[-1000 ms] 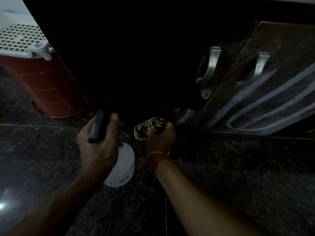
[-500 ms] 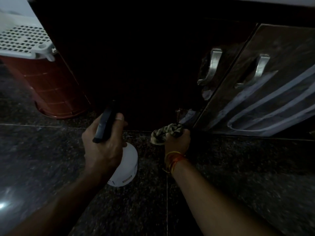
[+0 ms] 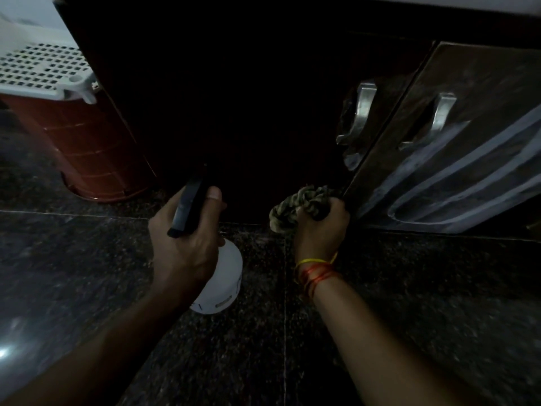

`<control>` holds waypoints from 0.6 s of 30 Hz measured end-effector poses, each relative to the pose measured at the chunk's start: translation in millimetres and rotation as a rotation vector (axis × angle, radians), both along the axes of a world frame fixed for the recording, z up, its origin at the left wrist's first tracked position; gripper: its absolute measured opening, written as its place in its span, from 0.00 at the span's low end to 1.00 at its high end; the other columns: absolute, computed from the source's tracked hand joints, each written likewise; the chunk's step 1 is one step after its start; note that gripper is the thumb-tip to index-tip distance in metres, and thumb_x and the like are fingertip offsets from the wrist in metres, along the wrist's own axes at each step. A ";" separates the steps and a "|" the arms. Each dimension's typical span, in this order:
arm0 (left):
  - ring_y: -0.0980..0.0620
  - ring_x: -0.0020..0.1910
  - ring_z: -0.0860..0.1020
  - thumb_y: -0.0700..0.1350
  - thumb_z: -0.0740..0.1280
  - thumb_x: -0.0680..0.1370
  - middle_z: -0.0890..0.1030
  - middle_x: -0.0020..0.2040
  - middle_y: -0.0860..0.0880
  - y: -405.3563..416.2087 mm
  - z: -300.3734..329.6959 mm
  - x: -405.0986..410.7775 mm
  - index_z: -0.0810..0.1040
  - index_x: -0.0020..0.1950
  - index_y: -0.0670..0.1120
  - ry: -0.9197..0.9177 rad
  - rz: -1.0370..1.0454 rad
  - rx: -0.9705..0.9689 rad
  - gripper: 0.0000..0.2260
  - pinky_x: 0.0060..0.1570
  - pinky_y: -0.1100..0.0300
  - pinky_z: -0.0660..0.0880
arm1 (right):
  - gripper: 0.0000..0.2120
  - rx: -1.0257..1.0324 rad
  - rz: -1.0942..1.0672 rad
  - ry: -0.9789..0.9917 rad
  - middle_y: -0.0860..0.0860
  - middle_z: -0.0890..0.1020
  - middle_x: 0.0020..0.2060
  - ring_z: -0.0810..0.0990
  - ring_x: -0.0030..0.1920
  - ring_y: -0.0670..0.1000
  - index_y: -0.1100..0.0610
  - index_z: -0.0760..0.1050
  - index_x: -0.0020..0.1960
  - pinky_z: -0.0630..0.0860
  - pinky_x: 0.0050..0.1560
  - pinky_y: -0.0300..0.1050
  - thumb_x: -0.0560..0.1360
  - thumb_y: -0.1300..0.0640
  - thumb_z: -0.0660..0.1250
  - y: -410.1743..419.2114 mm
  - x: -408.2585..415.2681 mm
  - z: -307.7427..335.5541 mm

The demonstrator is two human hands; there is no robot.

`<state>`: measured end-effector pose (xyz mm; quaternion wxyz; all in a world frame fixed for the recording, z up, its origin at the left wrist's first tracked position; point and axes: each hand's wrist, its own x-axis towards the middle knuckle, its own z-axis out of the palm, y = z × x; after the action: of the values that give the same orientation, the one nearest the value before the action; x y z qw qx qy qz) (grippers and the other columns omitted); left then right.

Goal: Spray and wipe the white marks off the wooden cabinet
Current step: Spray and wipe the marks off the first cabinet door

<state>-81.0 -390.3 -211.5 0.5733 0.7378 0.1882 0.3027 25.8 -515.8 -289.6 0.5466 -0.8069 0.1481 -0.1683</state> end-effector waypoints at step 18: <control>0.51 0.27 0.77 0.51 0.63 0.81 0.80 0.36 0.38 -11.9 24.1 17.4 0.78 0.44 0.40 -0.021 0.014 0.052 0.15 0.25 0.60 0.72 | 0.14 0.072 -0.009 0.003 0.61 0.77 0.47 0.77 0.46 0.56 0.63 0.77 0.49 0.72 0.52 0.43 0.64 0.67 0.73 -0.4 3.5 32.2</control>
<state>-63.5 -402.2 -187.4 0.5538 0.7477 0.1796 0.3193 29.3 -516.3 -257.4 0.5742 -0.7863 0.1582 -0.1642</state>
